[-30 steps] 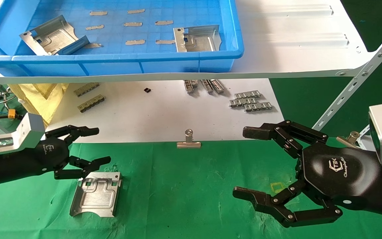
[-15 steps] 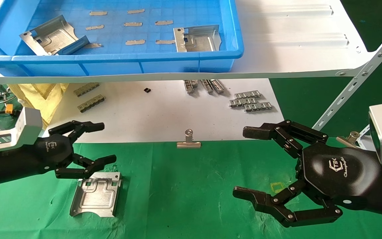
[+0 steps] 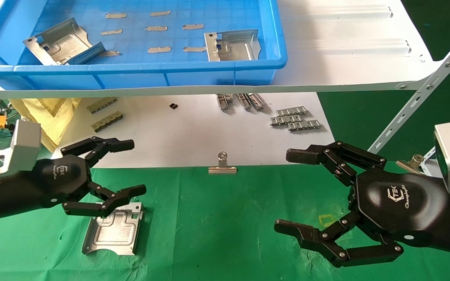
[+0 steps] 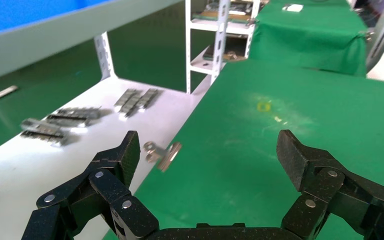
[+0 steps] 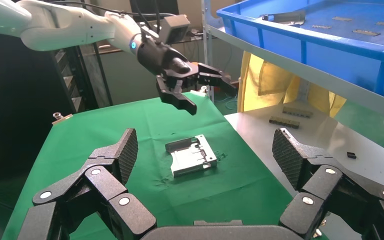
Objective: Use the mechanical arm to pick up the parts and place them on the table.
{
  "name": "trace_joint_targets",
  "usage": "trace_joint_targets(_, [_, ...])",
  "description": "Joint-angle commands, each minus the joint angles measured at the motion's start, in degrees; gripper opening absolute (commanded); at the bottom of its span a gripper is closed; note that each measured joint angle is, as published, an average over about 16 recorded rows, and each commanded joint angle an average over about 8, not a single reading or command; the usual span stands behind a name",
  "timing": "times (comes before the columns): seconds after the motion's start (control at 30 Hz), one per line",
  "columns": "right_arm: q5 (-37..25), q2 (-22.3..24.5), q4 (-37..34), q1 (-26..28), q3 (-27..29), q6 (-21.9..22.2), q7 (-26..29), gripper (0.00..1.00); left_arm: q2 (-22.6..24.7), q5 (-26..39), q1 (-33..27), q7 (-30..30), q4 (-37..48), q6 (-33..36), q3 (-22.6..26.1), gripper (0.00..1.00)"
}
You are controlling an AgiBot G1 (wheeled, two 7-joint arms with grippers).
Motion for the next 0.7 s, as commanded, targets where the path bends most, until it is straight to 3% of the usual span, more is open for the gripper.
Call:
trace_joint_targets(0.03, [0.0,0.0,0.0,0.0,0.0,0.0,0.0,1.0,-0.4,-0.4,0.9,-1.3,-2.4,-0.2,-0.9,1.0])
trace_joint_targets(0.7, [0.0,0.0,0.0,0.0,0.0,0.0,0.0,1.0,-4.8,-4.1,10.3,-14.0,-25.9,-2.1,-9.5,1.0])
